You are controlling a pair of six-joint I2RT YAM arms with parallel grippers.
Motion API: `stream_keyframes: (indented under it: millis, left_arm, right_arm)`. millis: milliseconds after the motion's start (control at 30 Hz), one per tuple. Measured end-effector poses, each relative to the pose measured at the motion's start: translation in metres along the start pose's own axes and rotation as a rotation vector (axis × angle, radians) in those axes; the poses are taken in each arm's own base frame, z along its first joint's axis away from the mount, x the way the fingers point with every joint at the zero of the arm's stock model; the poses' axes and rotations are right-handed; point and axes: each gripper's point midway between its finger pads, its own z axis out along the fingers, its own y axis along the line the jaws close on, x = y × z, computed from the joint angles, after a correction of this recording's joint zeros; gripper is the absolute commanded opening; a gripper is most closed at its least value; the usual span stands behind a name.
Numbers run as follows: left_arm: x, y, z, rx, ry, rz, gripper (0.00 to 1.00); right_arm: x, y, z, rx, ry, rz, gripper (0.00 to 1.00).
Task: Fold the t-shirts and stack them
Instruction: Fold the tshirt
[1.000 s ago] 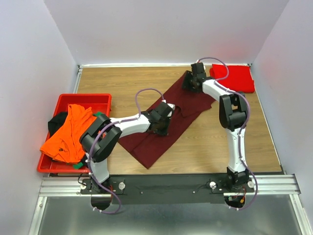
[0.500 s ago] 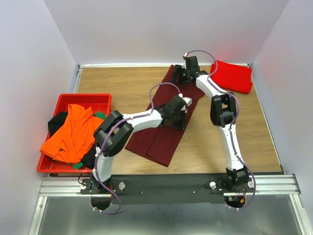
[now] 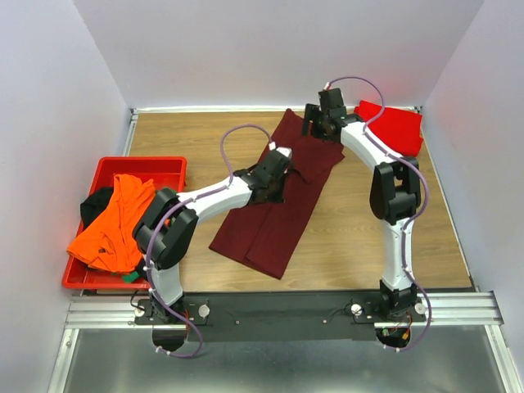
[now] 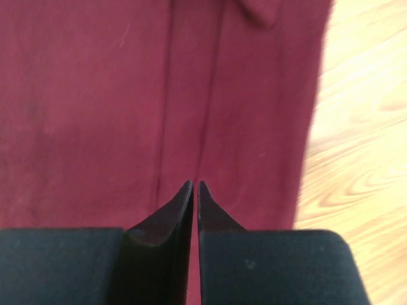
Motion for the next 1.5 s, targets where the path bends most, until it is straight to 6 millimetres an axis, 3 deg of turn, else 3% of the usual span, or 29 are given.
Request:
stream_keyframes:
  millis: [100, 267, 467, 767, 933, 1167, 1233, 1367, 1500]
  left_arm:
    - [0.031, 0.014, 0.004, -0.040, 0.061, 0.011, 0.06]
    - [0.080, 0.029, 0.006, -0.083, 0.165, 0.038, 0.04]
    - [0.089, 0.014, 0.005, -0.062, 0.163, 0.075, 0.01]
    - [0.098, -0.014, 0.004, -0.004, 0.155, 0.106, 0.01]
    - [0.098, -0.031, 0.008, 0.045, 0.151, 0.108, 0.02]
    - [0.094, -0.053, 0.012, 0.133, 0.168, 0.095, 0.19]
    - [0.089, -0.058, 0.011, 0.139, 0.166, 0.093, 0.22]
    - [0.062, -0.064, 0.008, 0.159, 0.117, 0.073, 0.24]
    - [0.026, -0.041, -0.005, 0.150, 0.049, 0.002, 0.24]
  right_arm:
    - [-0.002, -0.009, -0.013, 0.043, -0.016, 0.023, 0.86]
    - [0.026, -0.023, 0.001, 0.096, 0.040, 0.024, 0.85]
    - [0.058, -0.035, 0.035, 0.131, 0.110, -0.006, 0.84]
    - [0.033, -0.016, 0.063, 0.046, 0.061, -0.073, 0.84]
    - [0.023, 0.004, 0.075, -0.053, 0.046, -0.110, 0.86]
    - [0.024, 0.019, 0.076, -0.121, 0.050, -0.162, 0.91]
    - [0.025, 0.020, 0.076, -0.122, 0.049, -0.169, 0.97]
    - [0.023, 0.020, 0.067, -0.115, 0.054, -0.171, 1.00]
    - [0.004, 0.019, 0.035, -0.097, 0.026, -0.154, 1.00]
